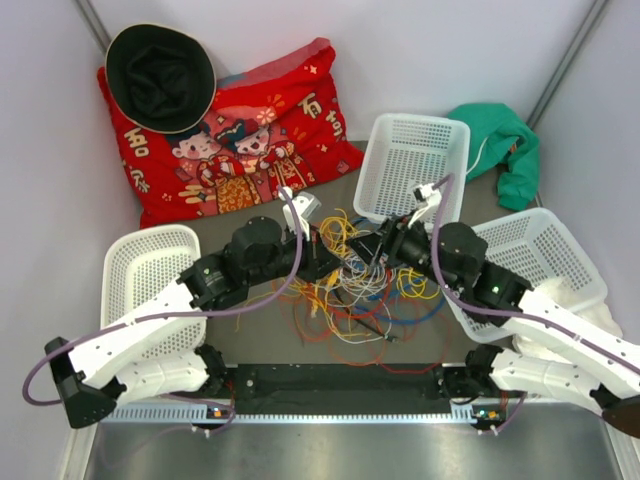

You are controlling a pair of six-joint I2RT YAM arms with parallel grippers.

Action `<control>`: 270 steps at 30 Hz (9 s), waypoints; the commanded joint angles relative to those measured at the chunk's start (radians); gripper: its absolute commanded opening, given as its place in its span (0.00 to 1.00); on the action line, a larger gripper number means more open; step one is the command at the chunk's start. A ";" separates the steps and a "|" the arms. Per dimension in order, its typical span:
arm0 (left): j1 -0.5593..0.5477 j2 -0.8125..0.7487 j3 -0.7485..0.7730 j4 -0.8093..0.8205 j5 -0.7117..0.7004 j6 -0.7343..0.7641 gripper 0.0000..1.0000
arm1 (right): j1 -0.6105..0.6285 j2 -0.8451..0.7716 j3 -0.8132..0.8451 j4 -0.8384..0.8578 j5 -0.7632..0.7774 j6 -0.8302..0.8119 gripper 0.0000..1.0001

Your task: Untangle the cables

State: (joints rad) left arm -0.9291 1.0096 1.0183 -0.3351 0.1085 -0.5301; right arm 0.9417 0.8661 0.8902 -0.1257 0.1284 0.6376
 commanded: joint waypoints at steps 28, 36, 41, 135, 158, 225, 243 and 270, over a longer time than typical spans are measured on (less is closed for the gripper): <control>0.018 0.021 -0.007 -0.268 -0.532 -0.161 0.55 | -0.035 0.054 0.530 -0.440 0.273 -0.303 0.00; 0.053 0.050 -0.020 -0.352 -0.572 -0.251 0.99 | -0.037 0.060 0.653 -0.520 0.333 -0.372 0.00; 0.053 0.009 -0.067 -0.286 -0.532 -0.240 0.93 | -0.035 0.044 0.555 -0.497 0.258 -0.313 0.00; 0.053 -0.229 -0.027 0.039 -0.421 -0.131 0.99 | 0.058 0.073 0.713 -0.485 0.321 -0.463 0.00; -0.100 -0.088 -0.359 0.832 -0.196 0.166 0.99 | 0.058 0.113 0.748 -0.598 0.223 -0.303 0.00; 0.414 -0.032 -0.423 0.028 -0.033 -0.304 0.99 | -0.056 0.341 1.127 -0.447 0.642 -0.711 0.00; 0.414 -0.121 -0.497 -0.015 -0.032 -0.298 0.99 | -0.478 0.760 1.328 -0.287 0.424 -0.365 0.00; 0.414 -0.052 -0.583 0.067 0.011 -0.321 0.99 | -0.612 1.013 0.966 -0.354 0.286 -0.197 0.41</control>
State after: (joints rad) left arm -0.5152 0.9344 0.4347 -0.3183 0.1055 -0.8436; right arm 0.3367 1.8595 1.8610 -0.4229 0.5304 0.3824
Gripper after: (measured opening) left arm 0.987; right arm 0.022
